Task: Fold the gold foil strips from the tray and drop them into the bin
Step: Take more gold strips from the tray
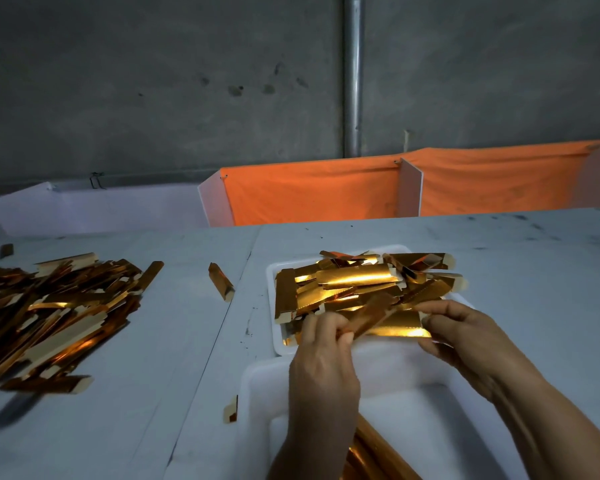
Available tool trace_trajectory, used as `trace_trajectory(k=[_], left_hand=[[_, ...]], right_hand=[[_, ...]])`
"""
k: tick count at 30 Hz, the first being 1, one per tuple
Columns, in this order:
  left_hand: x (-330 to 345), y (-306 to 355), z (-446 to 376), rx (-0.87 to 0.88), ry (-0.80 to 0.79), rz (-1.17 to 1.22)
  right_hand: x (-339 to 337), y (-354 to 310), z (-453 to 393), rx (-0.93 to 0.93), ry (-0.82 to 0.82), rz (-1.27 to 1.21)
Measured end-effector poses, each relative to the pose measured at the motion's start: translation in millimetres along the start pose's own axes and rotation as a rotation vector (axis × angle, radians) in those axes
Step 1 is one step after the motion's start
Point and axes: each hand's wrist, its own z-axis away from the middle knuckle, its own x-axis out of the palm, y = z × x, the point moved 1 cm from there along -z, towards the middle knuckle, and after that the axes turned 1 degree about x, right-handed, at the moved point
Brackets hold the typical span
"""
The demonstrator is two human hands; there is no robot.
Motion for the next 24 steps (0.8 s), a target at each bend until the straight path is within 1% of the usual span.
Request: trace_trajectory(k=[2,4,6,7,9,10,11,12,13,15,16,18,20,22,24], left_hand=[[-2,-2,-2,-0.086,-0.004,0.092],[-2,-3,-5,-0.203,-0.103,0.185],[-1,-2,-5,-0.301,-0.204,0.292],[-1,-1,-4,-0.336,-0.235,0.354],[-2,1,-4,-0.363,-0.271,0.435],[-1,2,-4,-0.357,-0.282,0.435],[-1,2,-3,-0.346,-0.293,0.426],[-2,3,-3,-0.331,-0.306,0.413],[-3,5,-2,-0.316,-0.319,0.401],[-2,5,-1,-0.299,-0.329,0.375],[-2,5,0,-0.286,-0.335,0.352],[-1,4,2,-0.258,-0.349,0.306],[1,2,2,-0.246,-0.359,0.285],[2,2,1,-0.231,-0.374,0.274],[2,3,1,-0.153,-0.351,0.24]], right_hand=[[2,3,-5,0.017,0.067,-0.127],[4,3,-8,0.023,0.078,-0.242],[6,3,-9,-0.014,0.096,-0.243],[6,4,-9,-0.056,0.131,-0.166],[4,4,-7,-0.204,0.244,0.129],[3,2,-4,-0.29,0.278,0.247],[3,0,1,-0.353,0.279,0.283],[5,-2,5,-0.386,0.236,0.25],[6,-4,9,-0.393,0.14,0.182],[9,-8,15,-0.337,-0.166,0.032],[11,-11,19,-0.307,-0.307,0.02],[15,-13,26,-0.265,-0.504,0.034],[18,-12,27,-0.222,-0.579,0.004],[19,-12,25,-0.194,-0.582,-0.023],[18,-12,22,-0.159,-0.568,-0.031]])
